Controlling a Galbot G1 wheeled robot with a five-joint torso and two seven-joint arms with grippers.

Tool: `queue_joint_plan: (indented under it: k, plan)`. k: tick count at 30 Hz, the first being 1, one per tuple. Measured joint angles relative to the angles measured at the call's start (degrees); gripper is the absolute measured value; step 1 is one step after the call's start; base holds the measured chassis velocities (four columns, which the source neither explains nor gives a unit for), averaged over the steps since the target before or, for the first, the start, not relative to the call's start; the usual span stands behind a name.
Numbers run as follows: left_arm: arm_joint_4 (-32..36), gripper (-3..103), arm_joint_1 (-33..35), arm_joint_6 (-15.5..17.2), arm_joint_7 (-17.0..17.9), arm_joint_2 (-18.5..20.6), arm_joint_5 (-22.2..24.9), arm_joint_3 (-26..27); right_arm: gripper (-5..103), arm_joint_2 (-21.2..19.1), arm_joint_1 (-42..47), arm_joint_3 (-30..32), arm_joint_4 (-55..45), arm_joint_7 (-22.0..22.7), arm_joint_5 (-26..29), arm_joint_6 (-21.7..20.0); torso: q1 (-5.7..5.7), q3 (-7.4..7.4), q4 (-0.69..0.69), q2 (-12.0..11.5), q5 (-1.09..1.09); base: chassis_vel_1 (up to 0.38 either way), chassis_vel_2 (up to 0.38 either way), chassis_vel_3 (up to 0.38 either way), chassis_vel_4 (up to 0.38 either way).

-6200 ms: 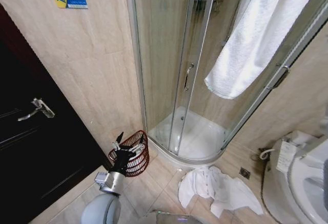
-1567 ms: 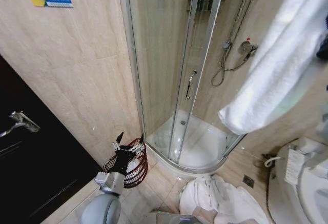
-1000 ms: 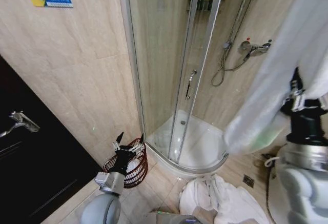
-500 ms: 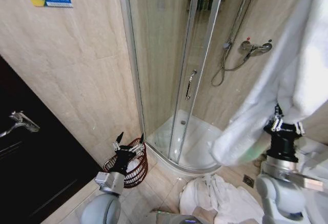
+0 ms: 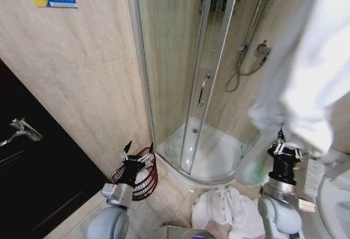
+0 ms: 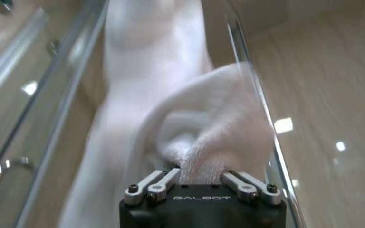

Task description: Discard the used towel into the hamper.

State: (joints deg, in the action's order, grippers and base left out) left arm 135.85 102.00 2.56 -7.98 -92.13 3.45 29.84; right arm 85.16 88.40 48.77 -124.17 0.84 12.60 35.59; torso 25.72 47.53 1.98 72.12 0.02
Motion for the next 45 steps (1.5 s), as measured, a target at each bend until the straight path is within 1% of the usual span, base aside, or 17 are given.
queue_joint_plan:
  k: [1,3,4,5,7,8,11,13,15,17,18,19,21,25,27,34,45]
  plan:
    - [0.0,100,0.0,0.0,0.0,0.0,0.0,0.0,11,0.0,0.0,0.0,0.0,0.0,0.0,0.0,0.0,0.0,0.0,0.0,0.0,0.0,0.0,0.0,0.0]
    - [0.0,100,0.0,0.0,0.0,0.0,0.0,0.0,11,-1.7,-1.4,0.2,-5.1,0.1,-1.2,-0.3,0.0,0.0,0.0,0.0,-0.03,0.0,0.0,0.0,0.0]
    - [0.0,100,0.0,0.0,0.0,0.0,0.0,0.0,11,-1.7,-1.4,0.2,-5.1,0.1,-1.2,-0.3,0.0,0.0,0.0,0.0,-0.03,0.0,0.0,0.0,0.0]
    - [0.0,100,0.0,0.0,0.0,0.0,0.0,0.0,11,-3.2,-2.4,0.2,-7.0,0.3,-1.3,-0.7,0.0,0.0,0.01,0.0,-0.06,0.0,0.0,0.0,0.0]
    - [0.0,100,0.0,0.0,0.0,0.0,0.0,0.0,11,-5.4,-4.1,0.5,-8.0,0.7,-1.7,-0.8,0.0,0.0,0.01,0.0,-0.01,0.0,0.0,0.0,0.0]
    - [0.0,100,0.0,0.0,0.0,0.0,0.0,0.0,11,-6.5,-5.2,1.0,-8.1,1.2,-2.2,-0.8,0.0,-0.01,0.02,0.0,-0.05,0.0,0.0,0.0,0.0]
    - [0.0,100,0.0,0.0,0.0,0.0,0.0,0.0,11,-7.2,-5.7,1.6,-8.8,1.7,-2.2,-1.3,0.0,0.0,0.02,0.0,0.0,0.0,0.0,0.0,0.0]
    - [0.0,100,0.0,0.0,0.0,0.0,0.0,0.0,11,-7.5,-5.4,1.9,-11.2,2.3,-1.3,-2.8,0.0,0.0,0.0,0.0,0.01,0.0,0.0,0.0,0.0]
    - [0.0,100,0.0,0.0,0.0,0.0,0.0,0.0,11,-7.7,-5.3,2.1,-12.3,2.6,-0.9,-3.3,0.0,0.0,0.0,0.0,0.01,0.0,0.0,0.0,0.0]
    - [0.0,100,0.0,0.0,0.0,0.0,0.0,0.0,11,-9.1,-5.3,3.5,-15.0,2.7,-0.1,-4.2,-0.01,-0.01,0.0,0.0,-0.08,0.0,0.0,0.0,0.0]
    - [0.0,100,0.0,0.0,0.0,0.0,0.0,0.0,11,-9.8,-5.1,4.1,-15.8,2.3,0.6,-5.0,-0.01,-0.01,0.0,0.0,-0.07,0.0,0.0,0.0,0.0]
    - [0.0,100,0.0,0.0,0.0,0.0,0.0,0.0,11,-9.8,-5.1,4.1,-15.8,2.3,0.6,-5.0,-0.01,-0.01,0.0,0.0,-0.07,0.0,0.0,0.0,0.0]
    - [0.0,100,0.0,0.0,0.0,0.0,0.0,0.0,11,-10.6,-4.4,4.6,-16.8,2.0,2.8,-7.5,0.0,-0.01,0.0,0.0,-0.02,0.0,0.0,0.0,0.0]
    - [0.0,100,0.0,0.0,0.0,0.0,0.0,0.0,11,-10.8,-3.8,4.6,-17.9,2.4,4.4,-9.3,0.0,-0.01,0.0,0.0,0.0,0.0,0.0,0.0,0.0]
    - [0.0,100,0.0,0.0,0.0,0.0,0.0,0.0,11,-10.8,-3.6,4.8,-19.1,2.9,4.7,-9.8,0.0,-0.01,0.0,0.0,-0.04,0.0,0.0,0.0,0.0]
    - [0.0,100,0.0,0.0,0.0,0.0,0.0,0.0,11,-11.0,-2.8,5.5,-19.3,3.5,5.6,-10.3,0.0,-0.01,0.01,0.0,-0.02,0.0,0.0,0.0,0.0]
    - [0.0,100,0.0,0.0,0.0,0.0,0.0,0.0,11,-10.6,-1.7,6.7,-19.3,3.6,6.8,-10.1,0.0,0.0,0.01,0.0,-0.02,0.0,0.0,0.0,0.0]
